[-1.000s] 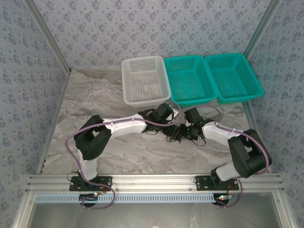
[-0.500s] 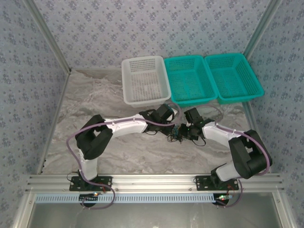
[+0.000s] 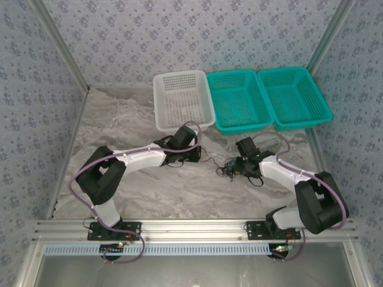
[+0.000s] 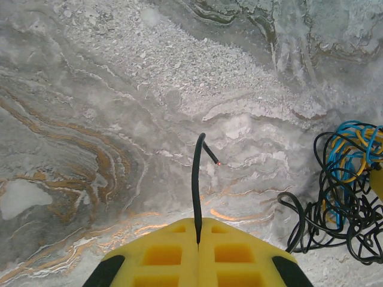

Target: Untangle the cables

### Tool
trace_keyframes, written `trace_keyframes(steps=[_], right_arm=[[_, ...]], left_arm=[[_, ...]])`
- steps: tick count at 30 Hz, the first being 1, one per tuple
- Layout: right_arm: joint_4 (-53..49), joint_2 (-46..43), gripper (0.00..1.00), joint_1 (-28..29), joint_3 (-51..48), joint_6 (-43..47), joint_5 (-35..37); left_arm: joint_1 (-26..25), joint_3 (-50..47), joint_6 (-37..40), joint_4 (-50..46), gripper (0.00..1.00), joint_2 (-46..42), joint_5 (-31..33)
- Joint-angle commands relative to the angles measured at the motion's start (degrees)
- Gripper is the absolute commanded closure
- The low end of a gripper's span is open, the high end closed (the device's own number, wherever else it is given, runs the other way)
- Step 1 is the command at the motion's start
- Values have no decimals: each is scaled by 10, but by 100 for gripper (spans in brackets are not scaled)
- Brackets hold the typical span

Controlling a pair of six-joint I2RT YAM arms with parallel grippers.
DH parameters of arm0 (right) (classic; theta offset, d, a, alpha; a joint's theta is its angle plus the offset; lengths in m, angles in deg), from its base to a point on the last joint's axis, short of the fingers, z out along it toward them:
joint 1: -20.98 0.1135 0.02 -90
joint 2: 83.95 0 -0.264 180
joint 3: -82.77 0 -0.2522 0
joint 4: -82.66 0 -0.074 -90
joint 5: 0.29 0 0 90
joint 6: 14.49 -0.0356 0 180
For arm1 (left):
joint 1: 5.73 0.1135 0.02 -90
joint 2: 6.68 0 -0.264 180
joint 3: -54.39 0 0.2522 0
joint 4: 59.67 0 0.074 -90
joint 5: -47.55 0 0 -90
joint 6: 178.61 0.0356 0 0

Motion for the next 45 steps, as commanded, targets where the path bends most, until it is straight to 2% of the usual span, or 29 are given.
trace_keyframes(steps=[1, 5, 8, 9, 13, 14, 17, 20, 25, 27, 30, 33, 38, 42, 45], right_arm=[[-48, -26, 86, -5, -13, -27, 50], [-58, -64, 79, -6, -21, -42, 66], [-55, -90, 67, -5, -17, -22, 54], [-45, -98, 57, -3, -15, -7, 40], [-14, -126, 2, 16, 3, 65, -8], [-8, -128, 0, 24, 12, 83, -14], [3, -121, 0, 49, 42, 129, -38], [42, -102, 0, 75, 68, 163, -96], [93, -50, 0, 117, 93, 194, -77], [109, -24, 0, 119, 107, 221, -109], [146, 17, 1, 122, 139, 211, -172], [182, 55, 3, 141, 150, 186, -137], [260, 77, 16, 142, 98, 158, -113], [236, 96, 22, 149, 88, 175, -72], [234, 108, 38, 158, 80, 186, -49]], left_arm=[[1, -7, -36, 18, 100, -18, -2], [5, -14, -63, 13, 100, -23, 25], [6, -18, -69, 20, 100, -23, 22], [6, -18, -68, 21, 100, -22, 17], [6, -8, -66, 17, 100, -21, 10], [7, -7, -68, 16, 100, -21, 7], [23, -1, -96, 23, 100, -21, -30], [44, -8, -135, 54, 100, -17, -87], [50, -7, -139, 46, 100, -13, -91], [50, -4, -140, 42, 100, -12, -91], [51, 5, -139, 27, 100, -11, -82], [53, 10, -139, 19, 100, -10, -76], [55, 5, -145, 7, 100, -15, -59], [55, 2, -146, 1, 100, -17, -48], [55, 4, -147, -1, 100, -16, -46]])
